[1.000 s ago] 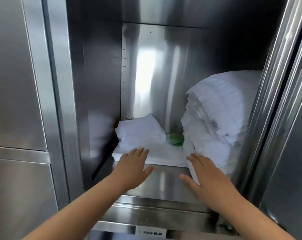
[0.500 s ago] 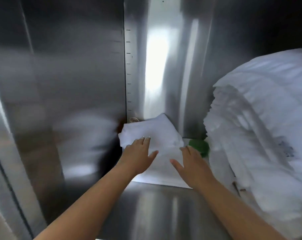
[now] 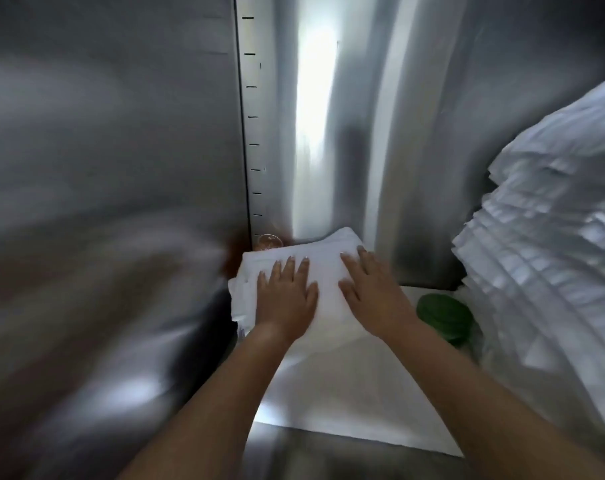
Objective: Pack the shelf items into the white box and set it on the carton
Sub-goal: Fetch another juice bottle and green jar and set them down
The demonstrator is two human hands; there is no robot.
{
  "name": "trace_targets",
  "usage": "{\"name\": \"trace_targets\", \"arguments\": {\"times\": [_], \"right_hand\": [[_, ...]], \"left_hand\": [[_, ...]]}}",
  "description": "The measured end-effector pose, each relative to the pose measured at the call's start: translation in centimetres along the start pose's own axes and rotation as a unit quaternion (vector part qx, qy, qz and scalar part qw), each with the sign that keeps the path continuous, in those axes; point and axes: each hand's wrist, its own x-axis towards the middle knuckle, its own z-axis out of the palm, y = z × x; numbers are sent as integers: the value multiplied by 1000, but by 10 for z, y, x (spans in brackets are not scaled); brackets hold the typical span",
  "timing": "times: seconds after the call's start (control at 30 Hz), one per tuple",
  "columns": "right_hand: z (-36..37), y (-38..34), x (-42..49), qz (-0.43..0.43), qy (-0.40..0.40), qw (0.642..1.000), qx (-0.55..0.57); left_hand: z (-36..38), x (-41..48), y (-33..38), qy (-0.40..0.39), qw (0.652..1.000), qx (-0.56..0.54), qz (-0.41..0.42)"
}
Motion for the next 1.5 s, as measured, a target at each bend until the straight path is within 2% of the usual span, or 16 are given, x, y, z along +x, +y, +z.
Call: {"name": "trace_targets", "arguments": {"times": [0.13,0.3,0.5,0.6,0.67,0.77,0.93,1.0,1.23,1.5], "right_hand": [[18,7,37,0,-23,999,-35],[40,15,45,20,10,999,-31],[39,16,43,24,-3,1000,-9],[33,13,43,21,-16,1000,-4],[32,11,41,19,-15,1000,-6],[32,11,38,15,-6,1000,-4],[35,10,38,20,13,1000,-10],[37,10,38,26,18,999,-12],[37,10,40,26,22,999,5],[40,10,41,23,14,1000,-1]], "left_hand": [[13,-9,-1,25,1000,-8,-3],[21,-3,-1,42,999,-15,-9],[12,5,-1,21,999,-44,-15],[-6,29,-3,66,998,13,-10],[-14,48,-9,65,995,77,-13],[-17,71,-22,25,993,92,-69],[-10,92,-34,2,981,29,-193],[-6,97,-34,-7,977,15,-212],[1,109,-31,0,978,15,-208],[15,105,-33,74,984,20,-163]]}}
